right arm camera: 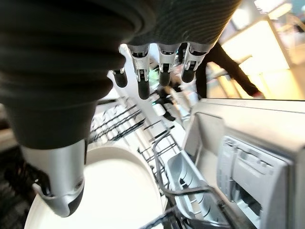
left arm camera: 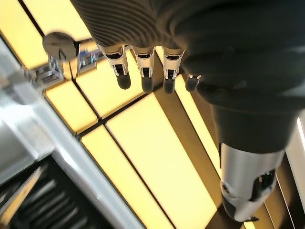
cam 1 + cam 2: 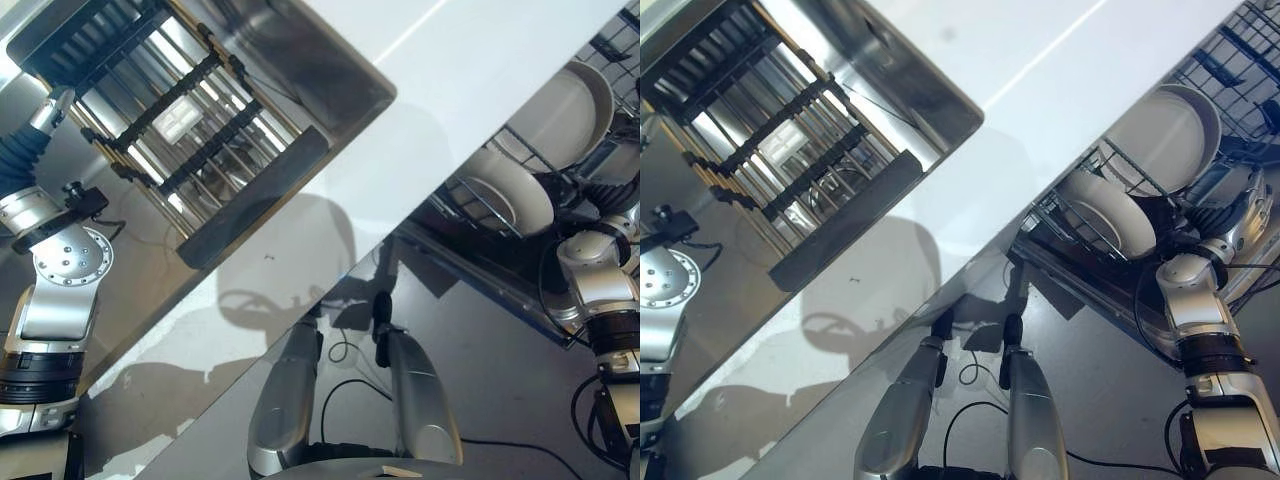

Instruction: Pick up plates and place into dishwasher.

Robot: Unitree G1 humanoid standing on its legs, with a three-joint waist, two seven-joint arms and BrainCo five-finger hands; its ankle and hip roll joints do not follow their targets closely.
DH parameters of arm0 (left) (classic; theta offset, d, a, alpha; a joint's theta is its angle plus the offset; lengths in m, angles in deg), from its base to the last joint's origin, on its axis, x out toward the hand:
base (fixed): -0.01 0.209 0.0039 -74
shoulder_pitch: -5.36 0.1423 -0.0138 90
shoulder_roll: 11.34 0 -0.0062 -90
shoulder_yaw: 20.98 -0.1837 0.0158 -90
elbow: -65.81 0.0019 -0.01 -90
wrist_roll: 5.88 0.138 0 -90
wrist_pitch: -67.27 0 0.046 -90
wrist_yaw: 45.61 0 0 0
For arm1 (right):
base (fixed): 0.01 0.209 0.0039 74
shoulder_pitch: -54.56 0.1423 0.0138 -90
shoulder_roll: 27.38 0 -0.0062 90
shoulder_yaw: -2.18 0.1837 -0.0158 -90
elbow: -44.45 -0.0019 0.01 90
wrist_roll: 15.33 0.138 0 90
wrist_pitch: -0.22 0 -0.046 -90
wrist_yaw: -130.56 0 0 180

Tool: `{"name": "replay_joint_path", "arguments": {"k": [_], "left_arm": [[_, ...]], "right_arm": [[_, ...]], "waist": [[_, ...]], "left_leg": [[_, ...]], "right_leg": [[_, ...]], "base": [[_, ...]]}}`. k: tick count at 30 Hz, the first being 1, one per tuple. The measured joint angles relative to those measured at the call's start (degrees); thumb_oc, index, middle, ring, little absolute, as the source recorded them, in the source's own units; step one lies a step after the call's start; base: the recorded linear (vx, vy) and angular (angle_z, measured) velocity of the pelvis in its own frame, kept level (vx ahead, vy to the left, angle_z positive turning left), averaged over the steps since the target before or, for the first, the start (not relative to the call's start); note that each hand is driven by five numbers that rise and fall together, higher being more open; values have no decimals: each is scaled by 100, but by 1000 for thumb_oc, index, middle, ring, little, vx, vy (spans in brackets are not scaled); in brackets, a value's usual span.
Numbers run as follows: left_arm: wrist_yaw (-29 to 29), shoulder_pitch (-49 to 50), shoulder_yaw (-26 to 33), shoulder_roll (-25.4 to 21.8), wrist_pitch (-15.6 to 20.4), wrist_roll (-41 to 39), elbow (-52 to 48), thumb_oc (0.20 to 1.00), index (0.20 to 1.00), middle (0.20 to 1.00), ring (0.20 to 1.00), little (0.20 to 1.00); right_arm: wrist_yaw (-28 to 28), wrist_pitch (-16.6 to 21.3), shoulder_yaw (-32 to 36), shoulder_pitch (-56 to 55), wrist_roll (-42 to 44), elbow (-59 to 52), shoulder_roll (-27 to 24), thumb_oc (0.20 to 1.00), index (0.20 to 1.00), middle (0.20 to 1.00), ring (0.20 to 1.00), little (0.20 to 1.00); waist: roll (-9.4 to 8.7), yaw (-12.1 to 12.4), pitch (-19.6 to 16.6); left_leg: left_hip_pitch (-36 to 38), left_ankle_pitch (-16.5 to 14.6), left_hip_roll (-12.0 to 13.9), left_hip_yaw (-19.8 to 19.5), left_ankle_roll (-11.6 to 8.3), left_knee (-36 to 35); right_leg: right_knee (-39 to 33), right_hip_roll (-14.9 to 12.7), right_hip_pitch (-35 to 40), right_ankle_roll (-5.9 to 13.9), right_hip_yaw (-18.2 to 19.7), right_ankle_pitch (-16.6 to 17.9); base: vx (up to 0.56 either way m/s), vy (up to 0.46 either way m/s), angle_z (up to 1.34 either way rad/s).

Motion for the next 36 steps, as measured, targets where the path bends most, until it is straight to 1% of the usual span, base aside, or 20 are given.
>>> {"name": "replay_joint_path", "arguments": {"k": [3,4,6,10,12,13,15,16,18,20,21,24,26,28,30,33,36], "left_arm": [[-75,144,12,89,0,0,0,1000,1000,1000,1000,1000],[-102,195,16,127,0,0,0,1000,1000,1000,1000,1000],[-161,244,15,236,0,0,0,1000,1000,1000,1000,1000],[-198,245,4,488,-1,3,1,1000,1000,1000,1000,1000],[-199,292,0,592,-7,13,2,1000,1000,1000,1000,1000],[-200,295,-30,608,-19,39,2,1000,1000,1000,1000,1000],[-197,203,-52,659,-97,218,4,1000,1000,1000,1000,1000],[-191,164,-81,639,-122,216,10,1000,1000,1000,1000,1000],[-186,109,-256,583,-178,217,61,1000,1000,1000,1000,1000],[-175,69,-281,508,-245,218,95,1000,1000,1000,1000,1000],[-155,64,-282,458,-274,218,95,1000,1000,1000,1000,1000],[-69,-5,-284,389,-335,225,94,1000,1000,1000,1000,1000],[-7,-38,-295,352,-341,225,92,1000,1000,1000,1000,1000],[28,-57,-369,279,-368,227,90,1000,1000,1000,1000,1000],[30,-78,-458,196,-388,225,91,1000,1000,1000,1000,1000],[29,-136,-508,129,-392,222,91,1000,1000,1000,1000,1000],[40,-175,-516,132,-406,221,86,1000,1000,1000,1000,1000]], "right_arm": [[34,6,176,-278,101,-275,118,1000,1000,1000,1000,1000],[32,14,275,-345,102,-373,232,1000,1000,1000,1000,1000],[3,23,284,-370,119,-454,368,1000,1000,1000,1000,1000],[-310,232,297,-371,359,-578,546,1000,1000,1000,1000,1000],[-552,380,294,-325,672,-584,703,1000,1000,1000,1000,1000],[-664,444,268,-296,803,-584,764,1000,1000,1000,1000,1000],[-923,625,218,-231,1112,-582,769,1000,1000,1000,1000,1000],[-1016,717,222,-187,1278,-573,784,1000,1000,1000,1000,1000],[-1210,991,217,-132,1593,-539,806,1000,1000,1000,1000,1000],[-1315,1199,185,-47,1815,-494,884,1000,1000,1000,1000,1000],[-1302,1291,136,9,1849,-447,933,1000,1000,1000,1000,1000],[-1121,1536,11,54,1926,-402,1006,1000,1000,1000,1000,1000],[-1026,1624,10,92,1968,-372,1076,1000,1000,1000,1000,1000],[-969,1647,1,141,2063,-347,1167,1000,1000,1000,1000,1000],[-1074,1728,-4,258,2310,-247,1220,1000,1000,1000,1000,1000],[-1321,1831,0,517,2572,-90,1246,1000,1000,1000,1000,1000],[-1500,1921,-39,788,2598,-5,1268,1000,1000,1000,1000,1000]], "waist": [[21,-31,-2],[25,-62,-1],[35,-135,-4],[157,-180,-3],[222,-281,-12],[239,-287,-18],[334,-307,-9],[345,-309,-8],[403,-328,8],[437,-351,18],[451,-409,21],[532,-414,29],[586,-416,29],[598,-409,27],[606,-417,26],[672,-409,25],[745,-403,14]], "left_leg": [[15,-89,8,130,52,147],[48,-109,12,170,46,201],[128,-188,13,259,101,298],[120,-364,25,479,202,554],[60,-444,-6,567,253,702],[14,-468,-17,634,268,752],[-194,-502,-72,676,310,873],[-284,-496,-115,685,318,927],[-434,-502,-168,712,330,1030],[-571,-505,-178,723,327,1111],[-629,-507,-185,723,327,1157],[-818,-527,-194,720,319,1271],[-950,-533,-215,722,319,1347],[-1054,-544,-246,725,320,1417],[-1129,-552,-297,717,323,1485],[-1272,-556,-325,708,323,1567],[-1381,-558,-377,660,325,1628]], "right_leg": [[5,19,32,31,90,19],[1,27,82,45,144,23],[5,33,161,72,213,19],[74,14,140,123,359,41],[175,-21,67,155,396,22],[226,-20,-9,164,469,17],[351,-36,-224,177,542,8],[406,-44,-345,180,556,15],[566,-83,-530,255,602,0],[677,-97,-683,272,622,-11],[736,-100,-748,286,626,-20],[878,-103,-929,328,628,-51],[966,-109,-1070,349,643,-69],[1093,-111,-1200,364,668,-104],[1212,-129,-1298,376,677,-146],[1314,-141,-1438,388,684,-157],[1386,-166,-1550,405,682,-173]], "base": [[-24,48,-21],[-35,71,-17],[-45,87,-23],[-44,113,-30],[-68,129,-27],[-84,111,-24],[-97,99,-18],[-99,92,-11],[-75,75,-6],[-45,49,0],[-26,45,1],[1,66,2],[34,68,1],[39,59,2],[27,55,5],[34,67,2],[30,48,4]]}}
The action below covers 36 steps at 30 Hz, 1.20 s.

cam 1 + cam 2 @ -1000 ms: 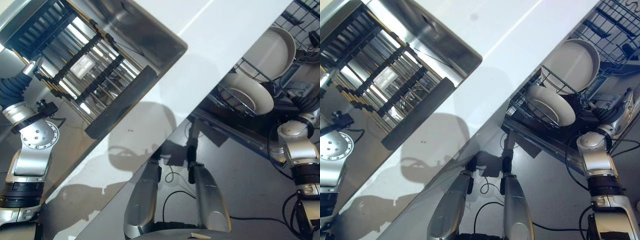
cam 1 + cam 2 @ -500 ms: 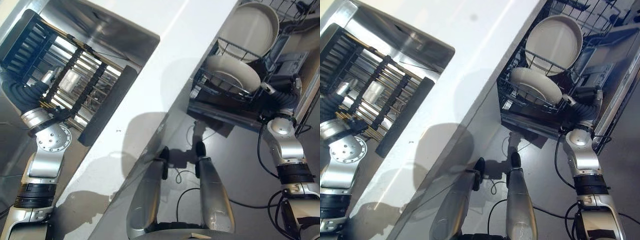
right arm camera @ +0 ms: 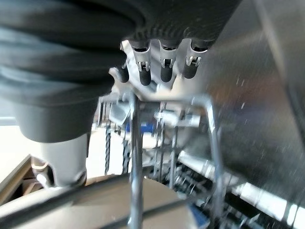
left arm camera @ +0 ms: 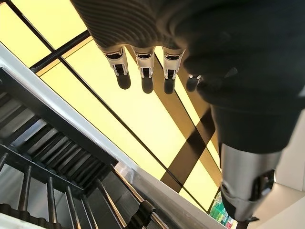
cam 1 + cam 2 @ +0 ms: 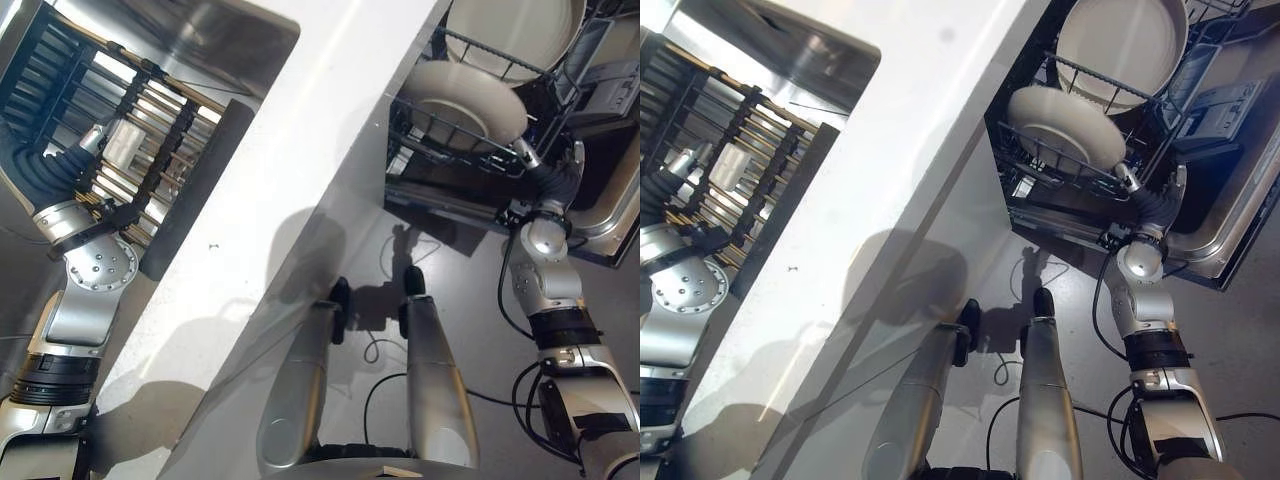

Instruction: Pick up plates and place into dishwasher.

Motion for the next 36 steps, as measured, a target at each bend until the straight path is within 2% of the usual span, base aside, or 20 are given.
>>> {"name": "replay_joint_path", "arguments": {"k": [7,19,29,36], "left_arm": [[73,-77,-32,-37,-107,-2,-3,1000,1000,1000,1000,1000],[104,-527,-408,-154,-169,-2,67,1000,1000,1000,1000,1000],[-25,-941,-615,-65,-116,-11,200,1000,1000,1000,1000,1000],[-99,-986,-621,4,53,-49,360,1000,1000,1000,1000,1000]], "right_arm": [[-52,188,-50,268,196,209,75,1000,1000,1000,1000,1000],[-323,262,-426,835,196,455,238,1000,1000,1000,1000,1000],[-559,262,-935,1516,204,1072,355,1000,1000,1000,1000,1000],[-578,289,-1072,1621,203,1451,369,1000,1000,1000,1000,1000]], "waist": [[102,55,-30],[250,176,-123],[312,622,-166],[317,729,-169]], "left_leg": [[-202,9,-133,-54,15,90],[-422,-12,-388,-336,-60,310],[-397,-24,-495,-557,-140,387],[-283,-20,-568,-699,-147,408]], "right_leg": [[257,-72,-238,-14,-21,-111],[722,-251,-477,-64,-205,-360],[919,-368,-418,-137,-440,-537],[938,-463,-226,-134,-601,-598]], "base": [[2,17,8],[3,38,12],[8,20,13],[5,-7,12]]}}
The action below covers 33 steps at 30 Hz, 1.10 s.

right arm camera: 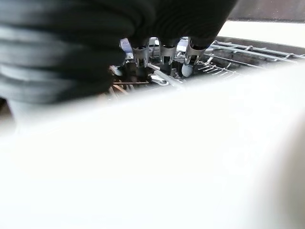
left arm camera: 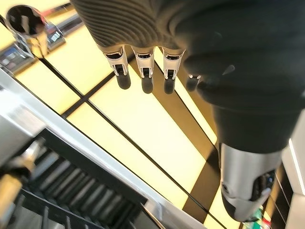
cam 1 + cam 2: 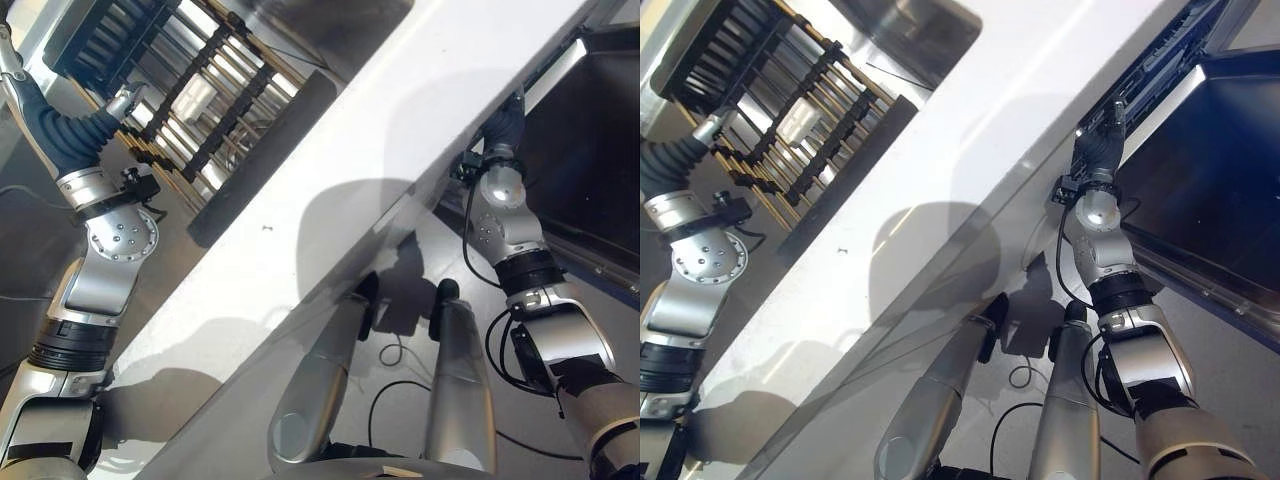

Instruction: Pick up plates and place into dishwasher.

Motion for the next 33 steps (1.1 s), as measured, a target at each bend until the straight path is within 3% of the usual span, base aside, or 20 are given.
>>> {"name": "replay_joint_path", "arguments": {"k": [14,18,24,28,31,33], "left_arm": [[-252,-49,-6,1,266,-312,82,1000,1000,1000,1000,1000],[-247,22,-19,0,268,-363,86,1000,1000,1000,1000,1000],[-219,261,-69,0,234,-362,2,1000,1000,1000,1000,1000],[-135,426,-72,-37,100,-362,-60,1000,1000,1000,1000,1000],[-111,403,-11,-47,-26,-361,-112,1000,1000,1000,1000,1000],[-94,374,20,30,-37,-360,-136,1000,1000,1000,1000,1000]], "right_arm": [[-112,66,-31,89,162,264,-62,1000,1000,1000,1000,1000],[212,24,-229,86,49,211,-153,1000,1000,1000,1000,1000],[1227,-1113,-337,-119,-878,-922,-296,1000,1000,1000,1000,1000],[1592,-1863,-323,-442,-1331,-1504,-314,1000,1000,1000,1000,1000],[1668,-2159,-210,-907,-1530,-1901,-291,1000,1000,1000,1000,1000],[1750,-2257,-48,-1164,-1606,-1979,-334,1000,1000,1000,1000,1000]], "waist": [[0,1,0],[-3,-17,2],[-25,-135,17],[-118,-261,81],[-340,-448,229],[-399,-487,242]], "left_leg": [[41,9,-14,-64,-12,-5],[37,11,16,-55,-3,-34],[37,63,162,116,135,-200],[154,96,192,296,277,-303],[416,113,175,326,362,-407],[557,120,184,348,428,-469]], "right_leg": [[-83,-9,74,4,-44,10],[-184,6,83,6,-36,60],[-636,135,142,102,148,348],[-1024,210,294,231,374,594],[-1416,254,619,277,541,805],[-1714,272,803,158,592,938]], "base": [[-42,-6,1],[-118,15,-5],[-147,52,-18],[-125,106,-33],[-113,118,-36],[-110,122,-46]]}}
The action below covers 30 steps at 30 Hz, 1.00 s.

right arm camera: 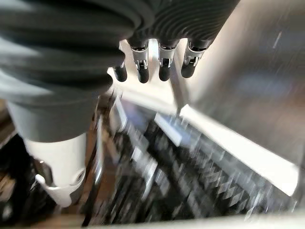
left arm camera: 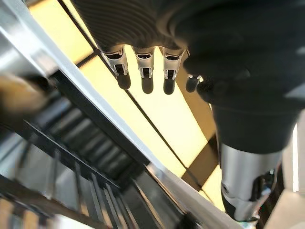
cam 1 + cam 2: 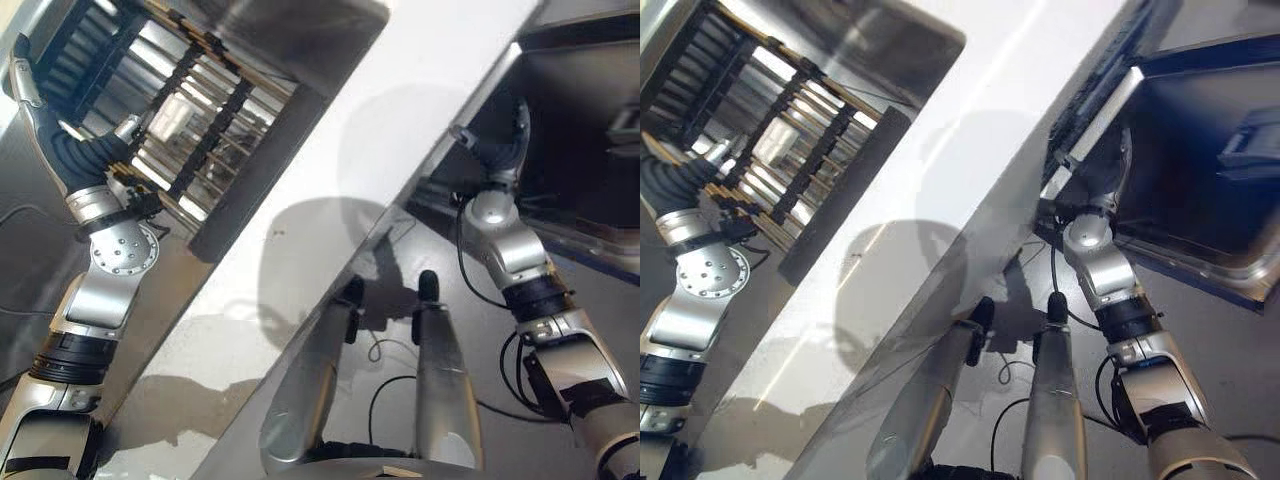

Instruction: Pick up plates and place into dishwasher.

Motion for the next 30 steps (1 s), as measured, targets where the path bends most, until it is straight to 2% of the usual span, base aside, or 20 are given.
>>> {"name": "replay_joint_path", "arguments": {"k": [5,8,10,13,14,15,16,17,18,19,20,21,22,23,24,26,28,30], "left_arm": [[8,27,-13,218,3,8,-46,1000,1000,1000,1000,1000],[6,106,-18,342,11,26,-44,1000,1000,1000,1000,1000],[9,291,-6,382,67,137,-49,1000,1000,1000,1000,1000],[73,870,-23,523,238,180,-66,1000,1000,1000,1000,1000],[93,1050,-20,522,291,182,-70,1000,1000,1000,1000,1000],[120,1166,-8,550,324,190,-74,1000,1000,1000,1000,1000],[211,1307,81,618,350,189,-58,1000,1000,1000,1000,1000],[293,1453,272,697,409,207,-67,1000,1000,1000,1000,1000],[399,1560,320,700,440,237,-83,1000,1000,1000,1000,1000],[434,1640,265,607,490,315,-75,1000,1000,1000,1000,1000],[453,1606,251,547,560,473,1,1000,1000,1000,1000,1000],[506,1657,295,595,580,578,7,1000,1000,1000,1000,1000],[559,1756,355,763,585,600,0,1000,1000,1000,1000,1000],[596,1810,380,926,635,640,16,1000,1000,1000,1000,1000],[655,1896,409,975,692,624,0,1000,1000,1000,1000,1000],[693,1945,598,926,741,579,22,1000,1000,1000,1000,1000],[713,2035,676,913,799,513,108,1000,1000,1000,1000,1000],[712,2152,746,898,805,485,147,1000,1000,1000,1000,1000]], "right_arm": [[439,-8,310,-516,-17,-80,247,1000,1000,1000,1000,1000],[906,107,557,-1107,41,-170,600,1000,1000,1000,1000,1000],[1161,314,676,-1644,40,-262,872,1000,1000,1000,1000,1000],[1527,534,704,-2149,41,-260,1195,1000,1000,1000,1000,1000],[1603,576,707,-2224,41,-265,1252,1000,1000,1000,1000,1000],[1688,644,718,-2301,40,-265,1287,1000,1000,1000,1000,1000],[1793,703,728,-2373,42,-247,1318,1000,1000,1000,1000,1000],[1863,780,730,-2377,60,-204,1340,1000,1000,1000,1000,1000],[1915,909,754,-2386,126,-214,1333,1000,1000,1000,1000,1000],[1964,1023,791,-2421,190,-212,1344,1000,1000,1000,1000,1000],[2015,1139,821,-2462,219,-188,1332,1000,1000,1000,1000,1000],[2034,1200,861,-2421,267,-187,1262,1000,1000,1000,1000,1000],[2077,1248,822,-2411,270,-187,1139,1000,1000,1000,1000,1000],[2140,1321,783,-2482,299,-128,1087,1000,1000,1000,1000,1000],[2191,1385,788,-2483,399,-82,1095,1000,1000,1000,1000,1000],[2295,1591,772,-2483,615,-4,1335,1000,1000,1000,1000,1000],[2301,1879,789,-2418,796,101,1401,1000,1000,1000,1000,1000],[2230,2172,843,-2304,1022,331,1407,1000,1000,1000,1000,1000]], "waist": [[-285,-213,41],[-344,-268,33],[-373,-276,25],[-375,-268,23],[-373,-265,24],[-347,-270,20],[-306,-258,30],[-261,-248,27],[-188,-255,8],[-189,-266,-2],[-167,-286,6],[-73,-284,10],[126,-294,-56],[223,-395,-120],[238,-420,-130],[243,-384,-132],[323,-387,-187],[480,-377,-298]], "left_leg": [[312,51,-112,37,159,-131],[489,80,-146,41,219,-202],[652,90,-141,138,229,-355],[941,125,-151,297,291,-636],[999,177,-126,357,371,-692],[1009,189,-97,383,401,-709],[991,287,78,604,534,-707],[968,325,280,889,537,-752],[929,333,403,1032,479,-850],[905,309,368,1180,361,-937],[759,198,274,1273,283,-684],[620,-152,224,1389,374,-121],[863,-411,167,1435,464,-170],[993,-392,67,1481,539,-491],[1005,-278,42,1553,592,-684],[849,-208,124,1706,574,-750],[617,-195,135,1884,575,-707],[318,-211,137,1941,549,-589]], "right_leg": [[-435,-168,335,2,1,138],[-651,-206,527,-10,-1,151],[-748,-265,632,-10,2,155],[-967,-369,800,4,-7,159],[-983,-393,805,15,-29,161],[-994,-393,803,34,-70,166],[-544,-351,635,-70,-164,113],[341,-389,362,-409,-383,-117],[864,-430,293,-505,-492,-297],[902,-508,437,-509,-526,-481],[514,-672,493,95,-489,-525],[436,-724,388,130,-438,-413],[363,-676,320,158,-414,-368],[281,-736,250,195,-328,-282],[187,-760,144,90,-288,-191],[75,-761,-56,-7,-349,-101],[96,-774,-330,48,-297,95],[138,-789,-611,102,-271,178]], "base": [[-67,165,-37],[20,200,-25],[20,222,-19],[-2,259,-32],[-30,289,-46],[-54,286,-54],[-71,254,-58],[-86,211,-51],[-50,158,-29],[-30,125,-16],[26,147,-33],[30,189,-54],[45,197,-60],[29,196,-54],[36,149,-52],[55,106,-38],[67,62,-17],[80,13,-15]]}}
